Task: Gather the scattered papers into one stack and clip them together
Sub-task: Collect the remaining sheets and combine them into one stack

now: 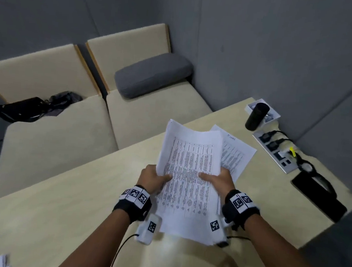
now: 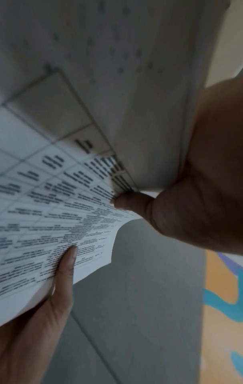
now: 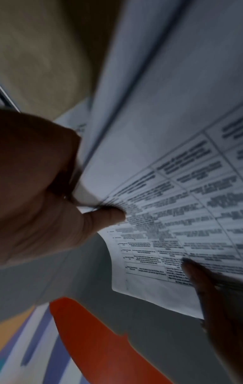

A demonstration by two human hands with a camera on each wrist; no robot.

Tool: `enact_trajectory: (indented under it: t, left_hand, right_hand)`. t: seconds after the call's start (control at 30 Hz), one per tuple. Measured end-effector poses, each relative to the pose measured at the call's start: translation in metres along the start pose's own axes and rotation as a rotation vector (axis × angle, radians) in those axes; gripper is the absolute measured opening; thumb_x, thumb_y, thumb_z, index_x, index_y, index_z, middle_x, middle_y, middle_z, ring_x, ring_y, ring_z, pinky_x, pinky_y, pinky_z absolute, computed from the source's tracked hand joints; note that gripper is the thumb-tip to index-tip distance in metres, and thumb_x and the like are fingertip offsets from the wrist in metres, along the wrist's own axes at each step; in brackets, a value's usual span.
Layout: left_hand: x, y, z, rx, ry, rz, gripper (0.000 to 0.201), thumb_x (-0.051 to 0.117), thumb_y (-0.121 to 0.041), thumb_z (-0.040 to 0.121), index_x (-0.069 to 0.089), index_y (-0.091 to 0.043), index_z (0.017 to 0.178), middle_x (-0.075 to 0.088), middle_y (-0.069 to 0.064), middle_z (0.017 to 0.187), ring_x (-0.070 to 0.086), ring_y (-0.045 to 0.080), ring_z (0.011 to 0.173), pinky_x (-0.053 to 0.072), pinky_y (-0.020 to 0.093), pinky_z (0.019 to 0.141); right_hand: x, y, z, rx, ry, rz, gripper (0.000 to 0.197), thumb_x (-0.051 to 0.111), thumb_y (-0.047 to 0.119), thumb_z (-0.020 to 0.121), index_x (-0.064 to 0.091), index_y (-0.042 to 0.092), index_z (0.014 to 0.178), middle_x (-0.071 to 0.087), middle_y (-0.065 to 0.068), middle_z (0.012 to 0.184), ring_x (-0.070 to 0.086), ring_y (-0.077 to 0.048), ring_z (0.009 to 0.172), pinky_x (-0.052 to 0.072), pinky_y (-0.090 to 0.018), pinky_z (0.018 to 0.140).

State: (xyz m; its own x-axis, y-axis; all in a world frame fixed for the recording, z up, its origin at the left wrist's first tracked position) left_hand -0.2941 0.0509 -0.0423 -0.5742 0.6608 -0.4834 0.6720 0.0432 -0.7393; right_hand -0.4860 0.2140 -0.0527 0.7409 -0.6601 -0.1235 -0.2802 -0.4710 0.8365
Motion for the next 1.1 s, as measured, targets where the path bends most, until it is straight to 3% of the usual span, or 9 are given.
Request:
enact_trajectory:
  t: [0.17,0.3,0.43,0.6,0.7,0.83,0.93,1.0,1.1]
  left_hand:
    - [0.060,-0.052,0.073,0.053,0.012,0.303,0.058,0.078,-0.045,0.062,0.062,-0.007,0.103,0.069,0.008,0.098,0.070,0.024,0.080,0.060,0.033,0.068]
    - [0.105,-0.061,0.122,0.007,0.017,0.535,0.082,0.079,-0.047,0.067,0.052,-0.004,0.131,0.046,0.009,0.143,0.052,0.029,0.123,0.050,0.046,0.098]
    - [0.124,-0.059,0.128,-0.038,0.008,0.640,0.055,0.072,-0.041,0.076,0.056,-0.007,0.116,0.045,0.007,0.121,0.050,0.029,0.109,0.052,0.046,0.088]
    - [0.125,-0.053,0.131,-0.042,0.031,0.505,0.035,0.068,-0.035,0.079,0.068,-0.010,0.103,0.067,0.005,0.090,0.068,0.023,0.076,0.060,0.036,0.070]
    - [0.109,-0.051,0.109,-0.028,0.026,0.354,0.032,0.068,-0.038,0.081,0.066,-0.010,0.095,0.070,0.004,0.079,0.070,0.022,0.067,0.061,0.034,0.062]
    - [0.082,-0.032,0.062,-0.017,-0.005,0.133,0.032,0.070,-0.035,0.081,0.062,-0.008,0.097,0.072,0.013,0.080,0.069,0.025,0.062,0.061,0.039,0.057]
    - [0.087,0.000,0.027,-0.073,0.026,0.037,0.044,0.072,-0.020,0.082,0.045,-0.017,0.117,0.067,0.013,0.089,0.066,0.023,0.058,0.057,0.032,0.049]
    - [0.099,0.029,0.015,-0.176,0.030,0.018,0.063,0.073,-0.016,0.079,0.030,-0.019,0.126,0.064,0.014,0.099,0.070,0.029,0.071,0.061,0.041,0.061]
    - [0.098,0.055,0.013,-0.294,-0.075,0.340,0.079,0.071,-0.042,0.075,0.027,-0.010,0.132,0.046,0.015,0.124,0.052,0.037,0.110,0.050,0.047,0.092]
  right_hand:
    - [-0.063,-0.037,0.056,0.123,-0.225,-0.138,0.042,0.080,0.029,0.073,0.069,0.009,0.108,0.070,-0.004,0.103,0.067,-0.025,0.097,0.053,-0.038,0.092]
    - [-0.102,-0.059,0.100,0.256,-0.405,-0.428,0.079,0.081,0.052,0.056,0.064,0.003,0.116,0.051,-0.017,0.133,0.054,-0.038,0.115,0.048,-0.047,0.099]
    - [-0.106,-0.048,0.107,0.267,-0.428,-0.487,0.070,0.081,0.036,0.070,0.059,-0.006,0.121,0.032,-0.017,0.145,0.050,-0.039,0.118,0.047,-0.040,0.099]
    - [-0.093,-0.036,0.106,0.223,-0.360,-0.215,0.041,0.076,0.022,0.078,0.067,0.002,0.112,0.068,-0.009,0.105,0.066,-0.030,0.100,0.048,-0.027,0.081]
    - [-0.090,-0.014,0.090,0.103,-0.330,-0.156,0.033,0.072,0.014,0.083,0.066,0.005,0.114,0.070,-0.011,0.109,0.066,-0.026,0.099,0.043,-0.023,0.080]
    - [-0.077,-0.003,0.066,-0.020,-0.191,-0.184,0.052,0.073,0.012,0.082,0.048,0.014,0.127,0.064,-0.001,0.116,0.057,-0.013,0.098,0.042,-0.024,0.086]
    - [-0.067,-0.024,0.056,-0.029,-0.114,-0.293,0.074,0.073,0.010,0.081,0.029,0.018,0.140,0.058,-0.006,0.129,0.057,-0.019,0.110,0.043,-0.026,0.091]
    - [-0.064,-0.043,0.056,0.011,-0.114,-0.452,0.093,0.076,0.017,0.080,0.014,0.015,0.150,0.043,-0.014,0.145,0.046,-0.027,0.130,0.037,-0.031,0.105]
    - [-0.064,-0.053,0.058,-0.004,-0.223,-0.883,0.113,0.079,0.045,0.072,0.006,0.008,0.151,0.025,-0.018,0.152,0.031,-0.036,0.138,0.024,-0.044,0.115]
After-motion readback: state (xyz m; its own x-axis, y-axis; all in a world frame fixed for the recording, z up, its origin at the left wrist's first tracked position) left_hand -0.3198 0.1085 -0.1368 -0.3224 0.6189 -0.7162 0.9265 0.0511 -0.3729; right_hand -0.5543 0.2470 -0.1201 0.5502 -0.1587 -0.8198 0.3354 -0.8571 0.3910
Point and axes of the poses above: each hand's wrist, its own z-axis towards the middle knuckle, its own x-axis out of the palm, y = z × x, the point moved 10 cm from there along z, towards the middle knuckle
